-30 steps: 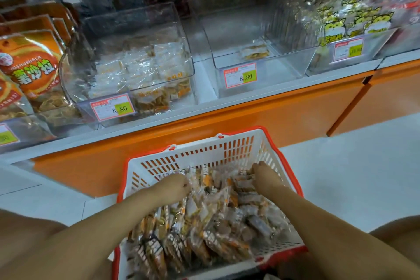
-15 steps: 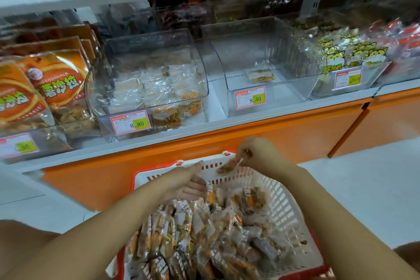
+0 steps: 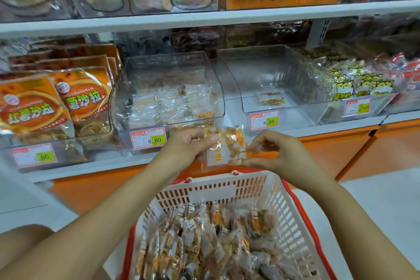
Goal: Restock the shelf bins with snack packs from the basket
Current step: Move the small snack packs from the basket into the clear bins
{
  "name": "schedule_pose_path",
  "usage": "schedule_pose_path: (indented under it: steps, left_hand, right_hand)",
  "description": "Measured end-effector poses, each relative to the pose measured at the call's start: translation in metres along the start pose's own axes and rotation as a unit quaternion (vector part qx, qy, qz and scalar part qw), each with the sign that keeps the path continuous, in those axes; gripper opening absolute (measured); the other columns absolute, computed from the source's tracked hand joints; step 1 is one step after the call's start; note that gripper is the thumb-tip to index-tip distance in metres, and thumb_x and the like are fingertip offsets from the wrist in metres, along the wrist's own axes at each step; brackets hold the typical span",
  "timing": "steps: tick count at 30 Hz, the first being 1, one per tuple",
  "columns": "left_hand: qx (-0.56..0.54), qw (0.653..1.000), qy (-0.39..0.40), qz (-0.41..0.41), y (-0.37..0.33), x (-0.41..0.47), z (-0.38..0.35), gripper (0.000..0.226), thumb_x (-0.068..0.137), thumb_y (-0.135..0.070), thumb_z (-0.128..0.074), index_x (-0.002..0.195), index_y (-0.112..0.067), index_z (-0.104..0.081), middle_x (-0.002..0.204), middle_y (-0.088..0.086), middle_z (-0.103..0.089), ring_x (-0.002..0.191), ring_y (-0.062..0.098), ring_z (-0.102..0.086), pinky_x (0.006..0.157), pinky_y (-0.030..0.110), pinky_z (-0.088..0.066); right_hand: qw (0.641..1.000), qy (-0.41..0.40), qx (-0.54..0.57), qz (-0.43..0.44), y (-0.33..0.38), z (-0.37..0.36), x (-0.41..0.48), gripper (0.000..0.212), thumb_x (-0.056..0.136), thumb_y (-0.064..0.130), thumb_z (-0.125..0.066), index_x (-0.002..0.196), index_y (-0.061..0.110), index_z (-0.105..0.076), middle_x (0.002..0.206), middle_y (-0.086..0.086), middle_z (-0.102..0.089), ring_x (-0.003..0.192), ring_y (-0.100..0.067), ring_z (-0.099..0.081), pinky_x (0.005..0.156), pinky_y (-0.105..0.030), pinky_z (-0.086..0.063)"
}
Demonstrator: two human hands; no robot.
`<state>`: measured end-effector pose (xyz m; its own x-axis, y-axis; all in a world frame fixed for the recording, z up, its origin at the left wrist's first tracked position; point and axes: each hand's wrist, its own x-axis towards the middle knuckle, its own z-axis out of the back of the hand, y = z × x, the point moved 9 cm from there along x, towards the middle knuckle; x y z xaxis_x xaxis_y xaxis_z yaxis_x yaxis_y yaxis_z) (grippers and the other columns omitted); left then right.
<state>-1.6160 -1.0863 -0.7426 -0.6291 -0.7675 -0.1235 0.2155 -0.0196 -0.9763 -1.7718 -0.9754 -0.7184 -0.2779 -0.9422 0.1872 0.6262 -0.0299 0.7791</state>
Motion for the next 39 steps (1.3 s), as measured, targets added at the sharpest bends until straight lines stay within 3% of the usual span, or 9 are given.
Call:
schedule_pose_path:
  steps: [4, 8, 12, 16, 20, 22, 27, 33, 39]
  left_hand:
    - [0.132, 0.987, 0.029, -0.092, -0.041, 0.002, 0.004, 0.013, 0.082, -0.025, -0.072, 0.086, -0.013, -0.073, 0.058, -0.009, -0.062, 0.054, 0.001, -0.055, 0.057, 0.015, -0.043]
    - [0.109, 0.986, 0.014, -0.128, -0.071, 0.010, 0.011, 0.013, 0.077, -0.015, -0.076, 0.087, -0.007, -0.072, 0.065, 0.001, -0.068, 0.055, 0.004, -0.060, 0.057, 0.016, -0.048]
    - [0.073, 0.983, -0.039, -0.166, -0.091, 0.028, 0.037, 0.022, 0.066, -0.031, -0.078, 0.080, -0.016, -0.070, 0.081, 0.008, -0.073, 0.073, 0.014, -0.068, 0.075, 0.031, -0.057]
    - [0.008, 0.981, -0.108, -0.159, -0.086, 0.046, 0.070, 0.029, 0.089, -0.035, -0.058, 0.092, -0.008, -0.069, 0.080, 0.000, -0.072, 0.073, 0.009, -0.067, 0.071, 0.027, -0.056]
    - [0.215, 0.955, -0.138, -0.151, -0.063, 0.056, 0.091, 0.023, 0.094, -0.031, -0.055, 0.091, -0.014, -0.070, 0.091, 0.000, -0.070, 0.083, 0.012, -0.065, 0.077, 0.022, -0.050]
    - [0.295, 0.938, -0.100, -0.151, -0.053, 0.060, 0.085, 0.016, 0.093, -0.031, -0.058, 0.097, -0.020, -0.070, 0.092, -0.009, -0.069, 0.083, -0.001, -0.061, 0.068, 0.006, -0.043]
    - [0.355, 0.924, -0.027, -0.141, -0.039, 0.070, 0.071, 0.014, 0.088, -0.020, -0.066, 0.101, -0.019, -0.072, 0.092, -0.006, -0.071, 0.079, 0.000, -0.061, 0.066, 0.003, -0.041]
    - [0.437, 0.892, -0.026, -0.117, -0.034, 0.080, 0.081, 0.013, 0.082, -0.026, -0.074, 0.093, -0.020, -0.074, 0.087, -0.008, -0.072, 0.079, 0.005, -0.064, 0.077, 0.027, -0.052]
    - [0.521, 0.839, -0.056, -0.150, -0.041, 0.073, 0.092, 0.017, 0.092, -0.034, -0.058, 0.089, -0.023, -0.070, 0.083, -0.006, -0.070, 0.079, 0.016, -0.060, 0.070, 0.030, -0.047]
  right_hand:
    - [0.993, -0.020, -0.102, 0.051, 0.038, 0.008, 0.020, 0.056, 0.058, 0.043, -0.085, 0.099, 0.037, -0.048, 0.106, 0.016, -0.052, 0.094, -0.003, -0.047, 0.078, -0.012, -0.038]
    - [0.971, 0.066, -0.196, 0.123, 0.081, -0.005, 0.053, 0.071, 0.066, 0.033, -0.085, 0.125, 0.032, -0.046, 0.113, 0.020, -0.048, 0.102, 0.000, -0.039, 0.079, -0.014, -0.032]
    - [0.951, 0.107, -0.250, 0.147, 0.108, -0.004, 0.091, 0.051, 0.066, 0.030, -0.085, 0.109, 0.028, -0.055, 0.091, 0.013, -0.058, 0.086, -0.007, -0.052, 0.067, -0.019, -0.038]
    - [0.942, 0.090, -0.286, 0.150, 0.123, 0.010, 0.130, 0.032, 0.064, 0.025, -0.085, 0.085, 0.017, -0.063, 0.071, 0.012, -0.055, 0.064, -0.002, -0.047, 0.058, -0.015, -0.034]
    - [0.978, 0.086, -0.156, 0.109, 0.115, 0.020, 0.159, 0.030, 0.066, 0.023, -0.086, 0.076, 0.017, -0.059, 0.081, -0.008, -0.066, 0.067, -0.014, -0.056, 0.067, -0.032, -0.047]
    - [0.978, 0.106, -0.146, 0.103, 0.111, 0.013, 0.165, 0.032, 0.067, 0.023, -0.085, 0.070, 0.020, -0.053, 0.073, -0.004, -0.063, 0.064, -0.009, -0.052, 0.064, -0.028, -0.042]
    - [0.977, 0.126, -0.157, 0.074, 0.108, -0.004, 0.175, 0.034, 0.069, 0.030, -0.084, 0.078, 0.017, -0.053, 0.076, 0.003, -0.060, 0.065, -0.007, -0.053, 0.061, -0.023, -0.040]
    - [0.941, 0.175, -0.285, 0.037, 0.103, -0.026, 0.183, 0.037, 0.067, 0.030, -0.085, 0.083, 0.020, -0.053, 0.086, 0.003, -0.062, 0.076, -0.013, -0.059, 0.064, -0.029, -0.047]
    - [0.909, 0.263, -0.323, -0.001, 0.098, -0.057, 0.187, 0.034, 0.073, 0.023, -0.082, 0.079, 0.013, -0.050, 0.071, -0.003, -0.070, 0.064, -0.016, -0.067, 0.054, -0.024, -0.046]
